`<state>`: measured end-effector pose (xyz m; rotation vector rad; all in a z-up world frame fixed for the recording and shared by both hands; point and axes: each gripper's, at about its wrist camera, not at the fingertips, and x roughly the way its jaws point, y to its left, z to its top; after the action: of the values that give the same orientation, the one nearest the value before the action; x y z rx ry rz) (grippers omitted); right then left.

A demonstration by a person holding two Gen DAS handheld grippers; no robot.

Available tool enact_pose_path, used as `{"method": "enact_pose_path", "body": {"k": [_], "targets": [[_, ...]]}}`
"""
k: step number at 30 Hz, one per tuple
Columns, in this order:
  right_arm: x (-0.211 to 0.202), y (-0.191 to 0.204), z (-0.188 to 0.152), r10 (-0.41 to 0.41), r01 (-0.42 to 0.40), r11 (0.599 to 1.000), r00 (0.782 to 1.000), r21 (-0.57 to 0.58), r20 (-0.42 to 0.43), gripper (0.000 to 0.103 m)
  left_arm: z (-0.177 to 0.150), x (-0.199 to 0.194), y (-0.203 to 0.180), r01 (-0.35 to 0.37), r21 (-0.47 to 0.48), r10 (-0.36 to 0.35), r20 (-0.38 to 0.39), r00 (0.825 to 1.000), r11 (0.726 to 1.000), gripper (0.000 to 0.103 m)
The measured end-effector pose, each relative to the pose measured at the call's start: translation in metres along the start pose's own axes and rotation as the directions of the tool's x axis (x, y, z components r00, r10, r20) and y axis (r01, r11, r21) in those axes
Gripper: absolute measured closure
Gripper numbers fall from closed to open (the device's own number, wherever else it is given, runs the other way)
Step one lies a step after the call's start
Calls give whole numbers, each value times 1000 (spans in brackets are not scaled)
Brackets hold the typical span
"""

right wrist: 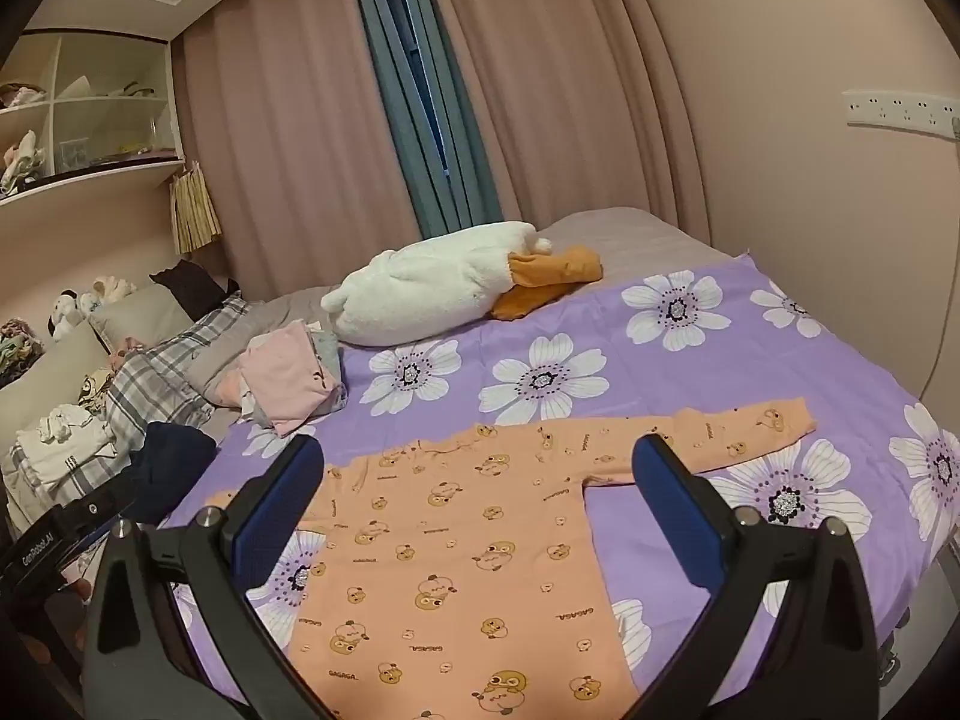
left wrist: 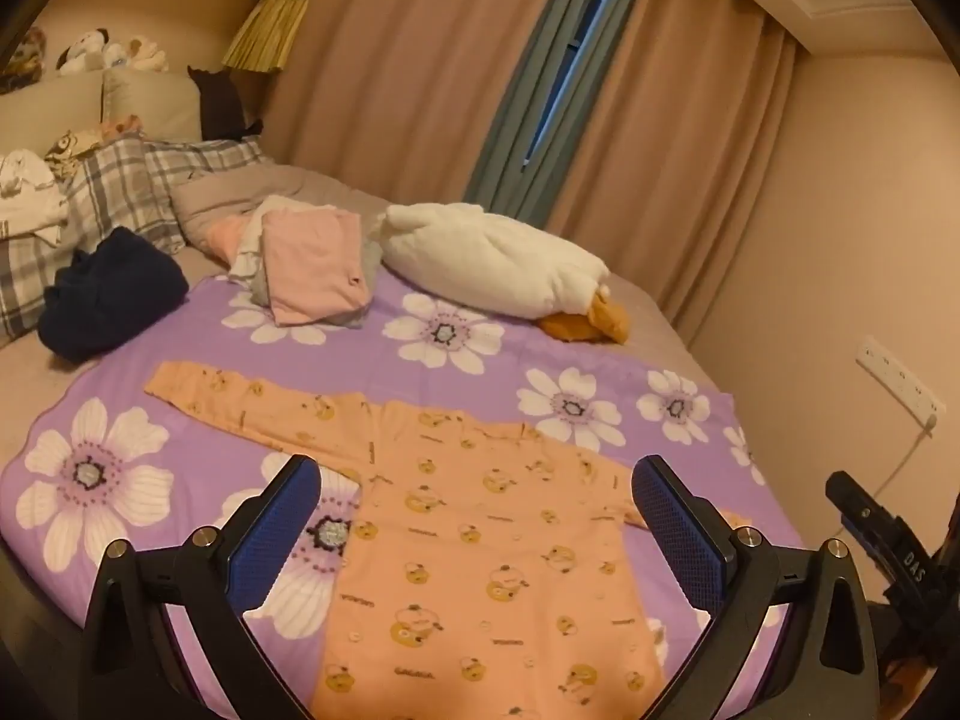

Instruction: Fold small clothes

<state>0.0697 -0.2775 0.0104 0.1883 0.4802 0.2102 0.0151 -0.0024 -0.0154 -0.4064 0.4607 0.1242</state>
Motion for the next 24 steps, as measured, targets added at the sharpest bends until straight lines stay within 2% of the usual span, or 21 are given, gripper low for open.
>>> {"method": "enact_pose_path", "body": {"k": [5,9,16,20,24], "targets": [[0,0,-2,-4,4,1000,1000,4,6,0,3,1,6,18,-16,-18,-11,1000,1000,0],[1,1,-2,-7,7,1000,1000,6,2,0,4,-1,8,-11,-23,11,0,1000,1000,0],[2,-1,-3,-16,16,1000,1000,16,-2,0,6,0,10,-19,-29,20,11,1000,999,0],[2,4,-4,-61,61,998,998,7,9,0,8,2,10,-17,-25,18,8,1000,1000,0],[4,7,-4,-45,45,999,999,-9,-2,0,8,0,11,-48,-46,49,27,998,998,0]]}}
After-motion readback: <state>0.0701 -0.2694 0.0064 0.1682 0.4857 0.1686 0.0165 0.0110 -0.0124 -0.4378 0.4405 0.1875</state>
